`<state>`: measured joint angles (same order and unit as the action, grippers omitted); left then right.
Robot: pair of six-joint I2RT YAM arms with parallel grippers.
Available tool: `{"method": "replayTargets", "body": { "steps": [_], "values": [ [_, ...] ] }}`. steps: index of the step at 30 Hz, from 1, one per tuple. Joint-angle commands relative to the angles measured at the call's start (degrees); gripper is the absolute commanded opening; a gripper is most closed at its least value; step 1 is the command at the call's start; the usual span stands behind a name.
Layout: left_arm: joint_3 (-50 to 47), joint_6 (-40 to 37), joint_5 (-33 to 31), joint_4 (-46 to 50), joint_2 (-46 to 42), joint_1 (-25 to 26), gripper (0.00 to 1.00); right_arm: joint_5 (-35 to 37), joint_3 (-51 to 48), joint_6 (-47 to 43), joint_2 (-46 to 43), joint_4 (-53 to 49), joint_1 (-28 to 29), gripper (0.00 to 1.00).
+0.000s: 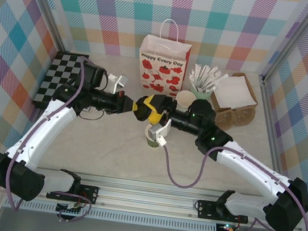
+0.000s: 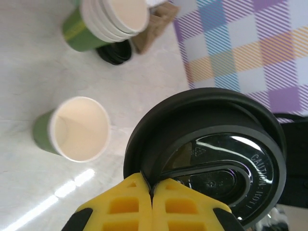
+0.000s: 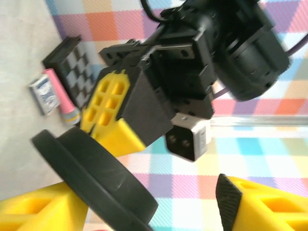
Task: Pack the takeout coffee
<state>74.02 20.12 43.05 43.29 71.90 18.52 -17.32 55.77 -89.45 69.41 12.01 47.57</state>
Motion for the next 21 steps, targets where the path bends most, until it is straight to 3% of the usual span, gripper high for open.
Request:
{"method": "replayTargets", "body": {
  "steps": [1, 5, 8, 11, 13, 17, 21],
  "values": [
    [0.05, 1.23, -10.52, 0.32, 0.92, 0.28, 0.00, 3.48, 2.28, 15.92, -0.68, -12.03, -0.76, 0.99],
    [-0.07, 0.93, -16.75, 2.93, 0.83, 0.42, 0.00, 5.65, -0.52, 31.91, -4.13, -12.85, -1.94, 1.00],
    [-0.10, 1.08, -21.03, 5.12, 0.87, 0.63, 0.00, 6.49, -0.40, 52.39, -6.91, -13.16, -2.84, 1.00],
    [0.01, 1.24, -24.14, 6.97, 1.65, 1.91, 0.00, 17.65, 2.15, 77.52, -7.98, -15.94, -2.96, 1.00],
    [0.83, 1.40, -27.47, 8.70, 2.73, 4.15, 0.00, 26.45, 6.07, 95.40, -6.70, -24.67, -3.71, 1.00],
    [2.33, 3.28, -33.52, 10.24, 4.60, 9.16, 0.00, 32.87, 9.67, 116.11, -4.72, -35.31, -4.07, 1.00],
    [3.63, 6.33, -37.92, 10.67, 6.77, 13.89, 0.00, 29.10, 7.06, 133.74, -3.41, -38.19, -5.34, 1.00]
  ]
}}
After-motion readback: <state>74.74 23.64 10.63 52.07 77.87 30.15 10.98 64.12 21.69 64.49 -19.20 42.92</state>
